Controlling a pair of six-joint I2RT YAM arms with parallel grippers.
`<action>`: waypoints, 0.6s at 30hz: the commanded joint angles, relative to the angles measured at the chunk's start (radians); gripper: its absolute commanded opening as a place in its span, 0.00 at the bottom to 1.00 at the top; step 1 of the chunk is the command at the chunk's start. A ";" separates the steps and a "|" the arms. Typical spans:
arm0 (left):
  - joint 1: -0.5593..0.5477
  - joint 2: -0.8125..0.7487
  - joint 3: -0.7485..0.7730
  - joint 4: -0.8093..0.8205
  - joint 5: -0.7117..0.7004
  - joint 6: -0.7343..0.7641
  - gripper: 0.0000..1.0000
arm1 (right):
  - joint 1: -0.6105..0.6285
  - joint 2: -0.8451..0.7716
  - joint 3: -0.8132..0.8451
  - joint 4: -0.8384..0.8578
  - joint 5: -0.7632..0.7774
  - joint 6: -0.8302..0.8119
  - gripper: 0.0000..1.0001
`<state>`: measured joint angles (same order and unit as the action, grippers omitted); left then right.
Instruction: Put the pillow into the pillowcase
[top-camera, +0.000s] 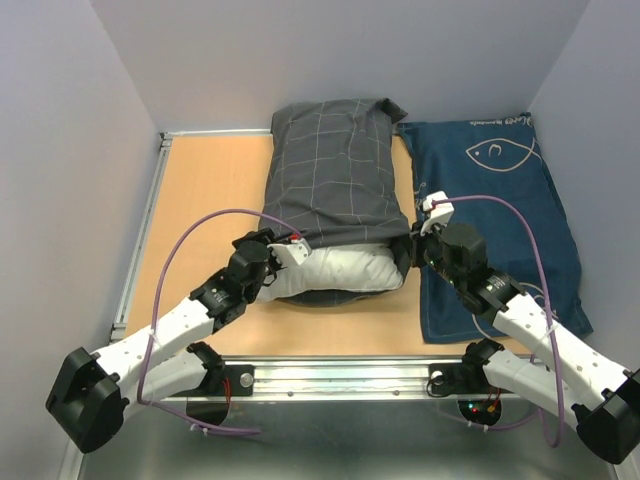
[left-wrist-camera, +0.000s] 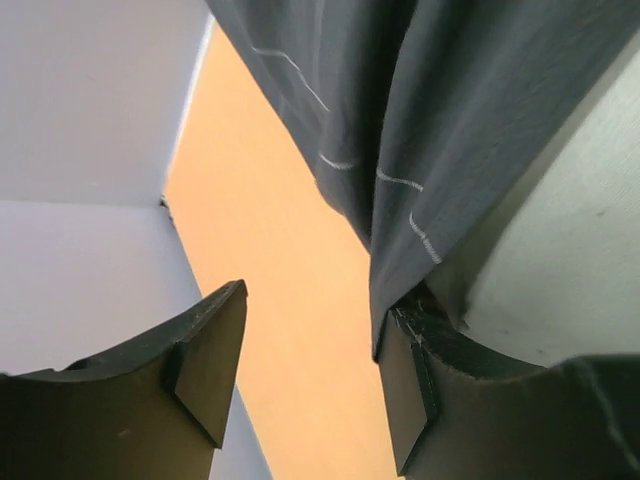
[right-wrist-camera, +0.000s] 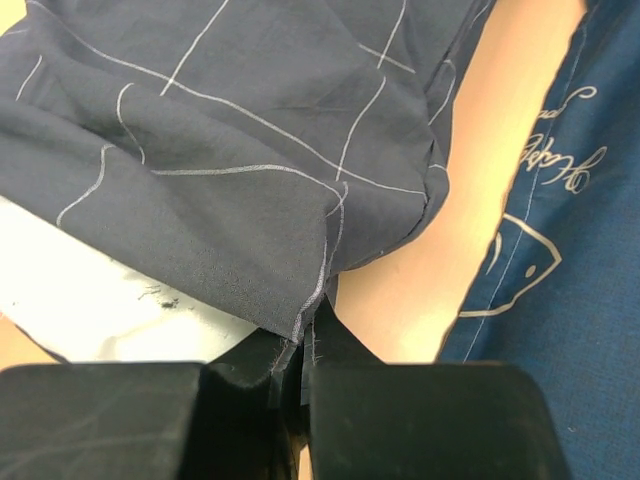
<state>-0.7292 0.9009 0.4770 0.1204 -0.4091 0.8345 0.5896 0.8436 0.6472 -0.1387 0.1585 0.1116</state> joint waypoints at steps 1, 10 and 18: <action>0.033 0.030 -0.011 -0.057 0.069 -0.049 0.61 | -0.004 -0.025 0.025 0.017 -0.013 0.007 0.01; 0.142 0.026 -0.034 -0.228 0.232 -0.092 0.58 | -0.005 -0.009 0.005 -0.018 -0.020 0.008 0.01; 0.258 0.038 0.389 -0.387 0.612 -0.303 0.00 | -0.005 0.066 0.217 -0.091 -0.179 -0.059 0.01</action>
<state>-0.5220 0.9443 0.5751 -0.2192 -0.0353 0.6697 0.5892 0.8742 0.6571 -0.2001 0.0570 0.1089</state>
